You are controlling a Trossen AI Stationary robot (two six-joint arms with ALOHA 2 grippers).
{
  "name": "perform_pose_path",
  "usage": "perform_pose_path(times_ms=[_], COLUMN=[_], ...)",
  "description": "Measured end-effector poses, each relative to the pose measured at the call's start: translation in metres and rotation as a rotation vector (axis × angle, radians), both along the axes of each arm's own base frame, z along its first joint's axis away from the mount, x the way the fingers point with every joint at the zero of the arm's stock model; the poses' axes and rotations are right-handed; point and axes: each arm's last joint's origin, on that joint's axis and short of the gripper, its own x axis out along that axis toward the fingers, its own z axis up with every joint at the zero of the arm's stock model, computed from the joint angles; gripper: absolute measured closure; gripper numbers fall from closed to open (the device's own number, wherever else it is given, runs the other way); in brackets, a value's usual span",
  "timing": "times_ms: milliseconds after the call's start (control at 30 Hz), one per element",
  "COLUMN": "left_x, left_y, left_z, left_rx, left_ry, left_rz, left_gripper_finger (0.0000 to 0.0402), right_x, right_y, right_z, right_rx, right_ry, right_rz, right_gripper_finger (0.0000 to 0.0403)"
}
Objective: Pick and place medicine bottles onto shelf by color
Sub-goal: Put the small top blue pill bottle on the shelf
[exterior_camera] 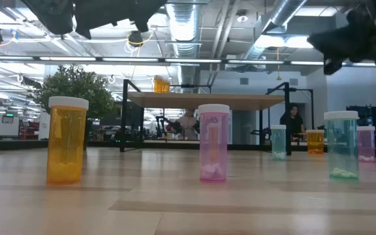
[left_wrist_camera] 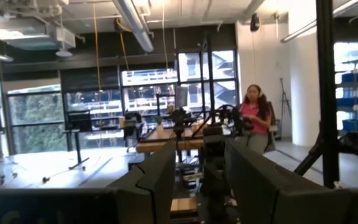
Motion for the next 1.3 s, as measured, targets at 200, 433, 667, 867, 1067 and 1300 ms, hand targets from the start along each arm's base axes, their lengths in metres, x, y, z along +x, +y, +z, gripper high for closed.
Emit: perform_pose_path(times_ms=[200, 433, 667, 867, 1067, 1300], left_x=[0.001, 0.003, 0.004, 0.006, 0.006, 0.006], left_y=[-0.004, -0.009, -0.012, -0.012, -0.012, -0.011], left_z=[0.0, 0.0, 0.0, -0.004, -0.004, -0.005], left_rx=[-0.019, -0.019, -0.021, -0.003, 0.005, 0.012], left_ry=[0.0, -0.001, 0.003, 0.036, 0.037, 0.05], left_rz=[-0.024, -0.044, -0.058, -0.045, -0.042, -0.025], left_gripper_finger=[0.0272, 0.0272, 0.0272, 0.0272, 0.0272, 0.0272], right_x=[-0.006, -0.012, -0.004, 0.007, 0.012, 0.0], right_y=[0.0, 0.0, -0.003, -0.003, -0.001, -0.001], right_z=[0.021, 0.054, 0.077, 0.084, 0.083, 0.103], right_rx=[0.004, -0.015, 0.025, 0.053, 0.11, 0.16], right_ry=[-0.175, -0.174, 0.007, 0.137, 0.221, 0.282], right_rz=[-0.026, -0.056, -0.119, -0.117, -0.114, -0.148], right_gripper_finger=[0.0342, 0.0342, 0.0342, 0.0342, 0.0342, 0.0342])
